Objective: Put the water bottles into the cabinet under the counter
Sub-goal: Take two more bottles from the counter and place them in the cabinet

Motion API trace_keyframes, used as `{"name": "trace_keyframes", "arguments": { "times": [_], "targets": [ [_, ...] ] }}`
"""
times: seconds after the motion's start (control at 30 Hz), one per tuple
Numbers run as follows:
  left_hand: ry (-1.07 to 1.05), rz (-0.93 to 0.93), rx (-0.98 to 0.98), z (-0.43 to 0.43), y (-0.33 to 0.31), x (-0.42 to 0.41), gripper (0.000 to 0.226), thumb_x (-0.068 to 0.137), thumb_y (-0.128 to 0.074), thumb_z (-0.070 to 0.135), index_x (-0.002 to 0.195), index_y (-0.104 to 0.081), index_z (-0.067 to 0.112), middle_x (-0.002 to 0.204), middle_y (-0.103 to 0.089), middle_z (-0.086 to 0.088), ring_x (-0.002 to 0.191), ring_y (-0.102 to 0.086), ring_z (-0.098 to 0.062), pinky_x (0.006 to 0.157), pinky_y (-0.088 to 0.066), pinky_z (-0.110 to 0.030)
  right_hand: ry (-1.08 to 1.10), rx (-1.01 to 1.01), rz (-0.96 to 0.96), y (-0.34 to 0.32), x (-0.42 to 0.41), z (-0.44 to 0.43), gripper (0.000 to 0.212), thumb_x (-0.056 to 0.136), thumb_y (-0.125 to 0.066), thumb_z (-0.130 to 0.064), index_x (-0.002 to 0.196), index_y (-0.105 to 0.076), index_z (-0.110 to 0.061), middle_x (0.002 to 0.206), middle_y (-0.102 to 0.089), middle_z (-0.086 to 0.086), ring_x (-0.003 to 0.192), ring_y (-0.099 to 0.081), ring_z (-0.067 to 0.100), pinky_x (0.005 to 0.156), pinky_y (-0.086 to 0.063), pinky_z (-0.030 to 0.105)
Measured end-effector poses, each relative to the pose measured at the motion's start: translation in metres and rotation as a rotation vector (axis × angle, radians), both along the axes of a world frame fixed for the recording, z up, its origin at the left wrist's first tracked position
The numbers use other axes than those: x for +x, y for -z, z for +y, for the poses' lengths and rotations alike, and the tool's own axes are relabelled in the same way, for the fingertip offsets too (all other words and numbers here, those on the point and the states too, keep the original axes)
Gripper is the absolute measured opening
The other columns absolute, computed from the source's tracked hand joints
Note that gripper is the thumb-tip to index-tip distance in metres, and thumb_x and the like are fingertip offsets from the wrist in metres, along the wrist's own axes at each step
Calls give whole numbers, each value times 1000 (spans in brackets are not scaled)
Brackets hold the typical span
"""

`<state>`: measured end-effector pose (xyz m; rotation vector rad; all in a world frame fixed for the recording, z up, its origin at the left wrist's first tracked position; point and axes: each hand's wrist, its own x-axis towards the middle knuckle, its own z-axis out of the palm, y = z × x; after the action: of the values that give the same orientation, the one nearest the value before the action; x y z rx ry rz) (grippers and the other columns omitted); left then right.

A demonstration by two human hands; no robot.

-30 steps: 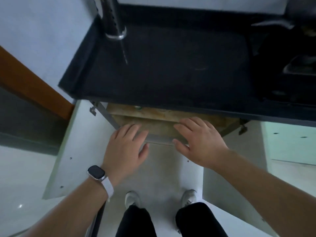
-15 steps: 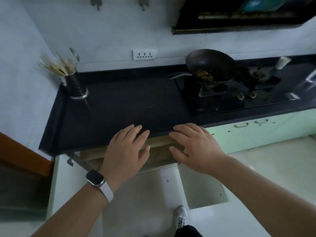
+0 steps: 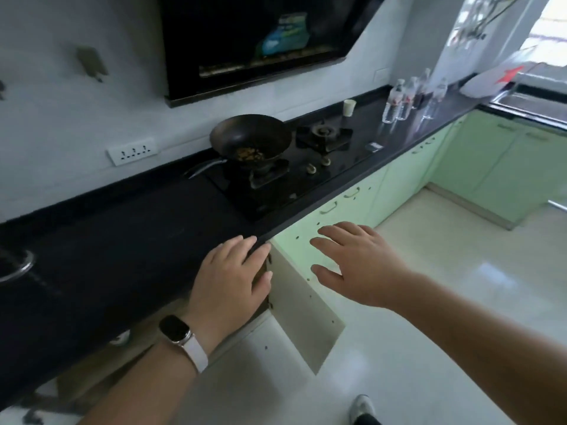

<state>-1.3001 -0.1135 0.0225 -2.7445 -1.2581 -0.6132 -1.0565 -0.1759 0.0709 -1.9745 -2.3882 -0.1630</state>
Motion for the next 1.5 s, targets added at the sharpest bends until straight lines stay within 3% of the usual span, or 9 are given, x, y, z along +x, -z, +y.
{"name": "trace_keyframes", "arguments": {
  "times": [0.23, 0.53, 0.77, 1.17, 1.5],
  "targets": [
    [138, 62, 15, 16, -4, 116, 49, 93, -46, 43, 131, -64, 17, 128, -66, -9, 122, -60, -30, 101, -49, -52, 137, 0, 51, 4, 105, -13, 56, 91, -33, -58, 126, -60, -24, 126, -61, -1, 117, -56, 26, 96, -48, 44],
    [287, 46, 59, 27, -12, 331, 47, 92, -47, 44, 126, -67, 19, 124, -67, -7, 117, -61, -28, 97, -46, -44, 277, 18, 56, 1, 303, -24, 58, 91, -30, -60, 125, -59, -23, 123, -61, -1, 116, -55, 26, 95, -46, 42],
    [367, 53, 83, 28, -24, 472, 44, 91, -50, 43, 122, -68, 18, 124, -67, -7, 117, -61, -29, 95, -50, -45, 376, 111, 66, 9, 435, -49, 54, 90, -35, -59, 115, -66, -21, 116, -66, 1, 108, -61, 28, 86, -51, 41],
    [554, 38, 90, 40, -32, 629, 47, 91, -47, 44, 124, -67, 17, 121, -66, -7, 107, -63, -30, 92, -50, -46, 602, 191, 43, -2, 547, -72, 55, 88, -35, -58, 113, -66, -19, 113, -66, 3, 104, -60, 30, 86, -48, 40],
    [641, 12, 68, 136, -10, 722, 48, 91, -47, 43, 125, -66, 15, 125, -64, -10, 113, -61, -32, 91, -50, -48, 709, 123, 52, 10, 615, -2, 55, 90, -37, -58, 121, -62, -20, 122, -63, 4, 111, -58, 29, 90, -47, 40]
  ]
}}
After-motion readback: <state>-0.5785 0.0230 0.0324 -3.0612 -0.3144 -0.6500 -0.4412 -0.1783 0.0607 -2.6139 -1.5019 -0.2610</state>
